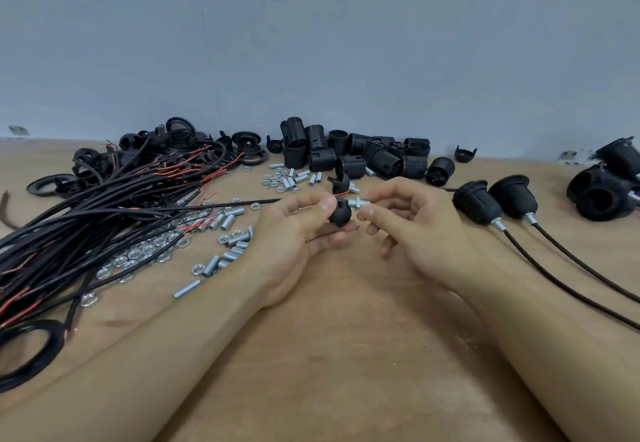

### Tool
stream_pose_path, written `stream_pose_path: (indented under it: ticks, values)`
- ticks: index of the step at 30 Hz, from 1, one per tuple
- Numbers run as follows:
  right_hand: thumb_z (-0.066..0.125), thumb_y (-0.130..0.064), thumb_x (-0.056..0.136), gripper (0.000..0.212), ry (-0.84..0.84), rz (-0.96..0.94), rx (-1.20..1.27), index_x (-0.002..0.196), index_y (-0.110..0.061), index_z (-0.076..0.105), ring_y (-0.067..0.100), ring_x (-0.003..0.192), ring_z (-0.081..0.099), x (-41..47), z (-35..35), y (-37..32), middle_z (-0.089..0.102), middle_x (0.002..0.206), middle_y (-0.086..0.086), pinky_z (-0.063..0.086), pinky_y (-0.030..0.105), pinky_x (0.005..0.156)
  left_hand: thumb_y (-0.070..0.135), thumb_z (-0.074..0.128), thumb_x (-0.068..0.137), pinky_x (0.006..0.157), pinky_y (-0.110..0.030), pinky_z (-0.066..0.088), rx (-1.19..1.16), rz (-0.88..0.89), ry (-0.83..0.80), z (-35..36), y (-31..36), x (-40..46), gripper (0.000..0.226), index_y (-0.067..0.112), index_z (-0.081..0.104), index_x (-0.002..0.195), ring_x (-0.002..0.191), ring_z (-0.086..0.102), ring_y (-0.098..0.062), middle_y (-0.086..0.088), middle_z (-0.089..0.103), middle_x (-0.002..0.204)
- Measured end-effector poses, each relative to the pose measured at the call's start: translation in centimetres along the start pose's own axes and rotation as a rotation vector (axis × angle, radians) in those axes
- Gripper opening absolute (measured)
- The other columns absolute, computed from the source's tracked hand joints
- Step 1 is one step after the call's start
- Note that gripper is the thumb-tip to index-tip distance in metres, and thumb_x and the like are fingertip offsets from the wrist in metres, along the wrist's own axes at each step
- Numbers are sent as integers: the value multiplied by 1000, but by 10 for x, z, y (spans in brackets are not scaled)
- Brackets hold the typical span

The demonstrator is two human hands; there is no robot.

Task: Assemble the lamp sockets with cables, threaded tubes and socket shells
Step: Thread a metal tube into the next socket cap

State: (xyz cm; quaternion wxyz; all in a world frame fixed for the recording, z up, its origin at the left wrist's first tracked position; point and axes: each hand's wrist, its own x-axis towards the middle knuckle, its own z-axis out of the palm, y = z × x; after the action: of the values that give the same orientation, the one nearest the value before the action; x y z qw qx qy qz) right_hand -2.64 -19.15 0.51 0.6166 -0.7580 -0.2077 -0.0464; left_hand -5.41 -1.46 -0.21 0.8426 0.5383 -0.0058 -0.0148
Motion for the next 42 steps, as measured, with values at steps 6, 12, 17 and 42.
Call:
stream_pose_path:
  ticks: [6, 12, 17, 42]
  values:
    - [72, -5, 87, 15, -13, -78, -99, 93, -18, 75, 16, 68, 66, -2, 0, 1, 71, 80, -4, 56, 28, 52, 18, 67, 78, 77, -28, 59, -34, 44, 2, -3, -4, 1, 36, -2, 65, 108, 88, 74, -30, -22, 73, 100]
    - [74, -11, 86, 8, -34, -58, -111, 89, -18, 73, 9, 61, 64, -3, 1, 2, 69, 73, -3, 55, 24, 53, 19, 69, 76, 74, -28, 59, -46, 48, -17, -5, -4, 3, 24, 5, 68, 96, 86, 74, -31, -19, 75, 95]
    - [72, -12, 89, 4, -28, -286, -367, 92, -10, 72, 12, 64, 68, -8, 3, -2, 69, 82, -1, 57, 31, 59, 30, 65, 78, 66, -22, 56, -5, 61, -17, -3, -6, 3, 30, 7, 68, 96, 77, 74, -25, -13, 75, 86]
    - [72, -7, 88, 5, 38, -525, -543, 92, -7, 75, 19, 72, 66, -6, 5, -9, 68, 81, 4, 54, 38, 64, 28, 65, 80, 68, -26, 53, 83, 112, 37, -3, -5, 0, 38, 8, 69, 113, 71, 61, -19, -10, 70, 87]
